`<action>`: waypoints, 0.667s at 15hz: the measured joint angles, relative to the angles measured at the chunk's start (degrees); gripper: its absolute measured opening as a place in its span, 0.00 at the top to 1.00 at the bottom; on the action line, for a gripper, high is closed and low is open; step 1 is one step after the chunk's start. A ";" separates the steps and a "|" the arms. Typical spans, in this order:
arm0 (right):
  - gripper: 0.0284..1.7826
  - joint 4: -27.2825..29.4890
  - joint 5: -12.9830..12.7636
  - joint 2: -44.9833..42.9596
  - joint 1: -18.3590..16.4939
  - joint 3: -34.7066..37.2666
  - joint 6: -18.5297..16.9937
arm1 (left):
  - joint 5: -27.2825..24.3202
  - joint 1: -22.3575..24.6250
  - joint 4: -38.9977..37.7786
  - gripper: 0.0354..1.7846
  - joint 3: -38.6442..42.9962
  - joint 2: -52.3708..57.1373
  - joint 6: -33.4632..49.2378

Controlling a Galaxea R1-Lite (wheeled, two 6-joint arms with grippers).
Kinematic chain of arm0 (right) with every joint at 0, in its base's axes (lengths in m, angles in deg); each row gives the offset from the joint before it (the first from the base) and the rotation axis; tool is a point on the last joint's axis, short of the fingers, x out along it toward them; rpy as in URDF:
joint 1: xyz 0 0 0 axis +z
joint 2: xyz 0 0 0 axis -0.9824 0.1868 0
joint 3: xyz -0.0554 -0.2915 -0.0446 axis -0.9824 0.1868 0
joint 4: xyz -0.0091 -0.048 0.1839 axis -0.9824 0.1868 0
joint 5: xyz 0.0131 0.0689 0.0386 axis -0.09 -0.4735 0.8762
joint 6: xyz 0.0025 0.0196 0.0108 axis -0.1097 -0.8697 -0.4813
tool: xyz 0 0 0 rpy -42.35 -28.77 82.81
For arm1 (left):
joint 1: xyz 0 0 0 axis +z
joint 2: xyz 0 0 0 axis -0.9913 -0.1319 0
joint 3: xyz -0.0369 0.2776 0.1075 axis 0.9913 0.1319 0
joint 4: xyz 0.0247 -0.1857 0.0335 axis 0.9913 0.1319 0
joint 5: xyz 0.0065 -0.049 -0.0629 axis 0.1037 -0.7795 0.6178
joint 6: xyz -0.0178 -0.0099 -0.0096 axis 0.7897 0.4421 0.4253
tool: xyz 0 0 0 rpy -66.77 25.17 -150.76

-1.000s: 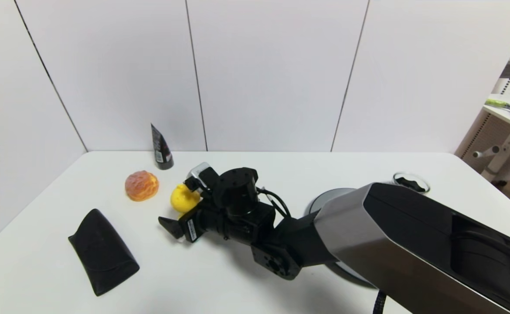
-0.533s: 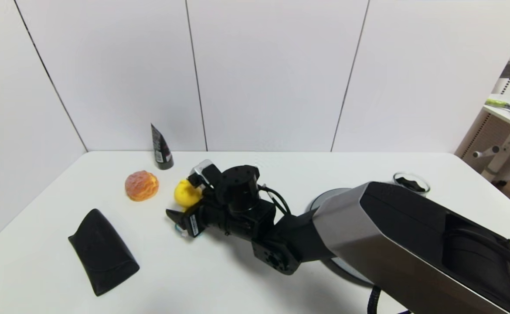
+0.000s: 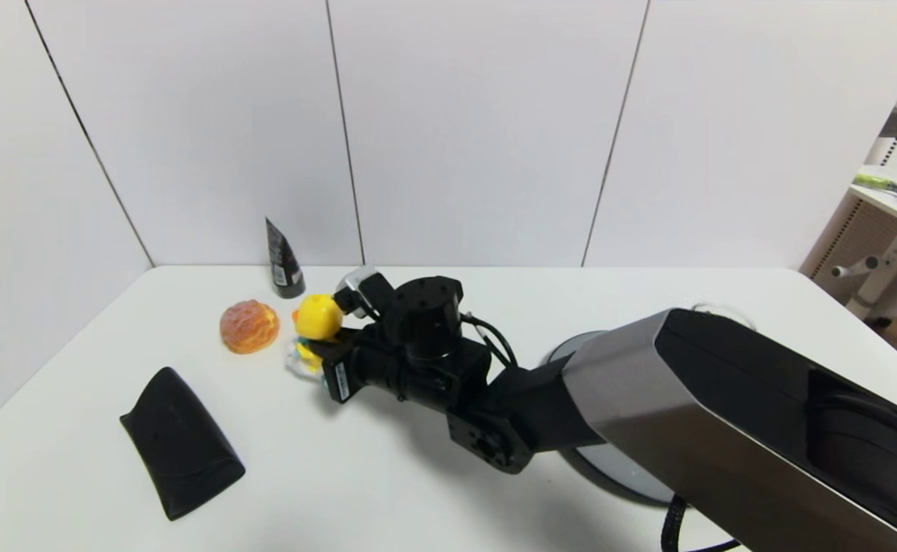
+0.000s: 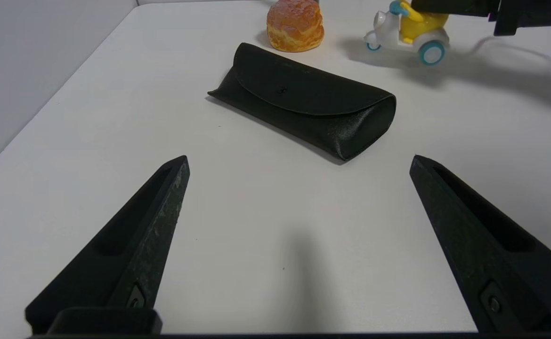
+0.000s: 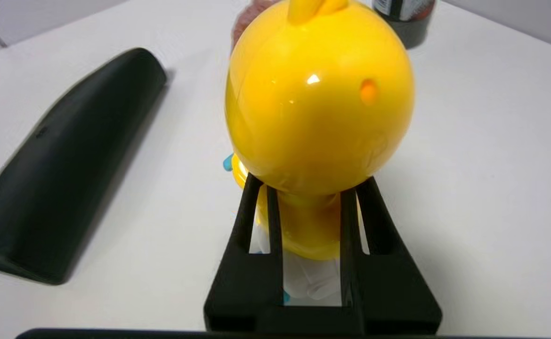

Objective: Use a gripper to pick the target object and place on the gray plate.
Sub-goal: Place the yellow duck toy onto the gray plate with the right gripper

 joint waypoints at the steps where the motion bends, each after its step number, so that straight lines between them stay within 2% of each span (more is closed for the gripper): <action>1: 0.82 -0.01 -0.02 -1.05 0.02 0.38 -0.09 | 0.02 0.00 0.02 0.06 0.00 0.00 0.00; 6: 0.82 0.21 -0.09 -11.74 -1.41 6.97 -0.24 | 0.02 0.00 0.00 0.06 0.00 0.00 -0.02; 10: 0.82 0.52 1.27 -28.28 -6.88 23.32 1.38 | -0.02 0.00 0.00 0.06 0.00 0.00 -0.02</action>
